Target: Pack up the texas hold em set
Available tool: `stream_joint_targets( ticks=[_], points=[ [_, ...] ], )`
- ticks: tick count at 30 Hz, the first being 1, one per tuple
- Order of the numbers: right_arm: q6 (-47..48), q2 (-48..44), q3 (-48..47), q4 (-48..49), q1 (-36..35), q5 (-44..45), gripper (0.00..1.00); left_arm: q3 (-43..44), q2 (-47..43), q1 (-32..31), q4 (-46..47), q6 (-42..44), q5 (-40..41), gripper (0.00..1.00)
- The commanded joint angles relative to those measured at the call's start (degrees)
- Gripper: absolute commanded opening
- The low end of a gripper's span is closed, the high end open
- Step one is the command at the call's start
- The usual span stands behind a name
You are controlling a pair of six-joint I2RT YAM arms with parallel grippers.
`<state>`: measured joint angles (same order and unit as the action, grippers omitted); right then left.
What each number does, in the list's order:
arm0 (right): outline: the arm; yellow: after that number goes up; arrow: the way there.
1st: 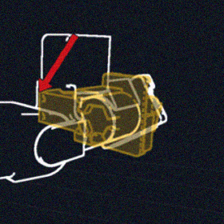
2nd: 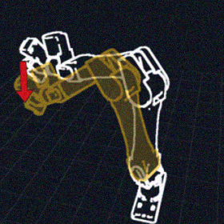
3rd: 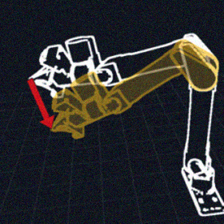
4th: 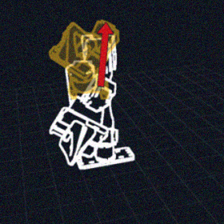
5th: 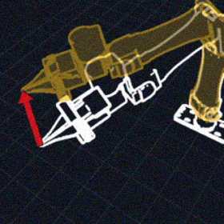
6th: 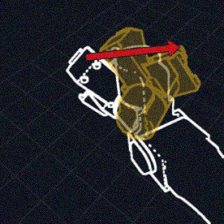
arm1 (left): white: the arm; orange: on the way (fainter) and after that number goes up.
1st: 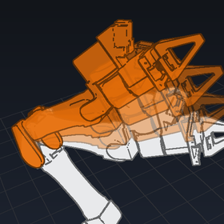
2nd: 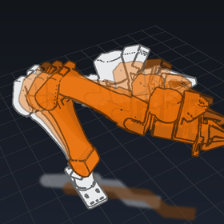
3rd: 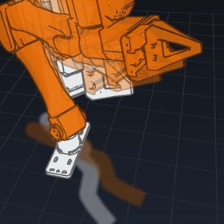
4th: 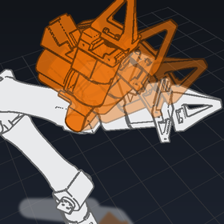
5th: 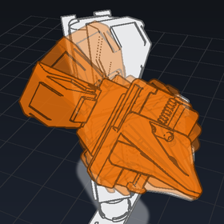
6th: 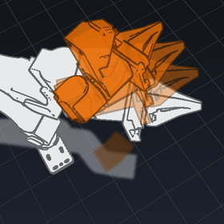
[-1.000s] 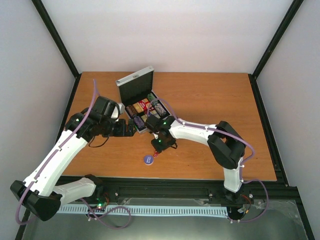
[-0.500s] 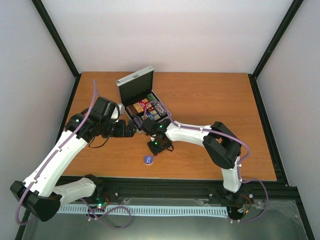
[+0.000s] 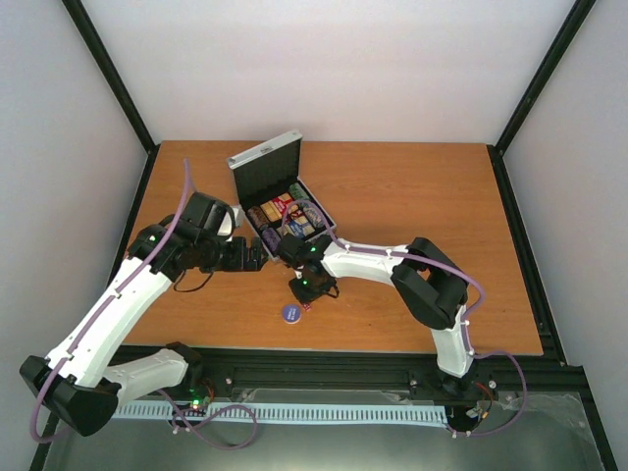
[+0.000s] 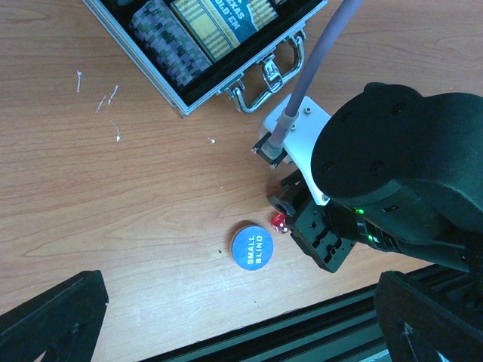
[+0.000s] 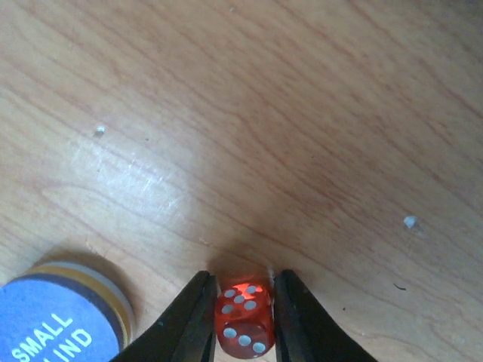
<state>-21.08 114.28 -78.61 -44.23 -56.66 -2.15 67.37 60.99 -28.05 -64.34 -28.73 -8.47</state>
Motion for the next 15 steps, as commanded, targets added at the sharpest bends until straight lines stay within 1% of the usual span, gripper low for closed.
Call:
stream_joint_targets(
  ticks=[1, 4, 6, 11, 15],
  points=[
    [-0.3, 1.2, -0.6, -0.2, -0.6, 0.0, 0.19, -0.1, -0.6, 0.4, 0.3, -0.4, -0.7, 1.00],
    [-0.4, 0.9, -1.0, -0.9, -0.6, 0.5, 0.12, -0.3, -0.7, 0.4, 0.5, -0.4, -0.7, 1.00],
    [-0.3, 0.7, -2.0, -1.9, -0.6, 1.4, 0.10, -0.2, -0.7, 0.4, 0.5, -0.4, -0.8, 1.00],
    [0.6, -0.5, -6.5, -4.7, -0.2, 4.1, 0.10, -0.1, -1.2, 0.4, 0.4, -0.3, -0.7, 1.00],
    [1.7, 0.5, -12.2, -6.6, 1.2, 5.0, 0.10, 0.0, -1.5, 0.4, 0.1, -0.3, -0.5, 1.00]
  ],
)
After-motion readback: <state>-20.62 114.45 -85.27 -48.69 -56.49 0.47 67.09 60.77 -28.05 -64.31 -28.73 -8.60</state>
